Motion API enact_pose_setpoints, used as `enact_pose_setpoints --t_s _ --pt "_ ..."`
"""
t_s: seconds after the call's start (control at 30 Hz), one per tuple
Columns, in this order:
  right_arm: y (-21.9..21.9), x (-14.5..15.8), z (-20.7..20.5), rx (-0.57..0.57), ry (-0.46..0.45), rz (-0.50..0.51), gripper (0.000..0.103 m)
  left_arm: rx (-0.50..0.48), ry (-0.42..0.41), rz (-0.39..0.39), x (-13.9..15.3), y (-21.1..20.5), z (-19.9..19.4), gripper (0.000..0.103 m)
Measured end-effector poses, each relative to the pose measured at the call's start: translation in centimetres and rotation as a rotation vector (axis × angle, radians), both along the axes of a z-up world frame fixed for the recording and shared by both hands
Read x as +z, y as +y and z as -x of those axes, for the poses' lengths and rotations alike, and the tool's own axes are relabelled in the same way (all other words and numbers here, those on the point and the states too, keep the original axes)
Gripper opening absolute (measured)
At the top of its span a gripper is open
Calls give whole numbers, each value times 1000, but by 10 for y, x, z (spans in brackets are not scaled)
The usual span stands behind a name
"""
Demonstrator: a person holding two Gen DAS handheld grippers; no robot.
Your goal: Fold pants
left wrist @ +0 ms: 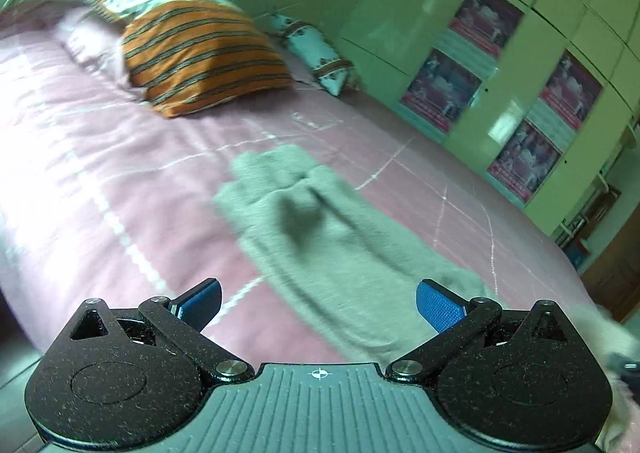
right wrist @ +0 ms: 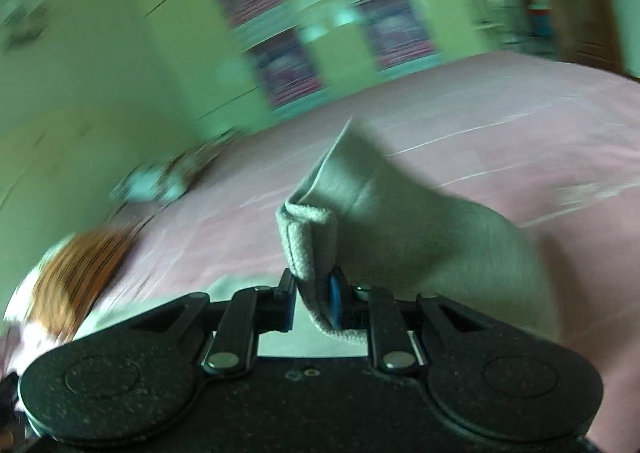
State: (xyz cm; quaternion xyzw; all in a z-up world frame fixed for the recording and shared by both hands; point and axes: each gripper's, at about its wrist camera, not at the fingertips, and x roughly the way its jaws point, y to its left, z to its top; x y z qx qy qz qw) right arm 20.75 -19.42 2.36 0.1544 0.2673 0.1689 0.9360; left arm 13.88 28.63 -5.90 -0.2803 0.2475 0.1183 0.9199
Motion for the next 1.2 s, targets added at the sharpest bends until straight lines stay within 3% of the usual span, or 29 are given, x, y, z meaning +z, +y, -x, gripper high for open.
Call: enact_pose_setpoints --t_s 0.07,0.1,0.13,0.17,0.2,0.23,0.3,0.4,0.5,0.63,0.77,0.83,0.93,1.1,1.2 --pt "52 -17 0 121 42 44 17 13 3 14 -8 9 1 103" --pt "76 -27 1 200 76 86 27 16 7 20 -11 12 1 103" --pt "104 -44 1 286 168 194 44 21 17 24 -15 13 -1 103" --pt "114 -44 13 261 128 264 42 20 28 22 -16 14 -3 103" --pt "110 -38 28 254 41 237 42 14 30 15 -17 14 -8 103" --pt "100 -34 34 267 22 166 35 4 29 2 -16 10 -12 103" --pt "81 -27 35 247 35 139 26 -31 29 -24 -11 -6 -16 103" --pt "39 -17 37 119 -4 129 26 -131 12 -53 0 -40 -31 103" --pt "-3 -10 42 4 -3 94 26 -291 -3 -67 10 -85 -56 103" --pt "-42 -12 53 -76 -12 66 33 -506 19 35 12 -141 -86 100" --pt "-59 -22 55 -107 -2 53 33 -555 125 128 -3 -167 -111 60" --pt "-66 -27 59 -118 2 37 33 -549 182 189 -14 -171 -115 51" --pt "-63 -35 56 -128 8 49 33 -525 180 258 -19 -168 -108 51" --pt "-68 -45 53 -126 37 35 31 -428 186 472 -46 -147 -106 51" --pt "-69 -60 42 -134 126 49 28 -419 195 533 -50 -151 -112 50"
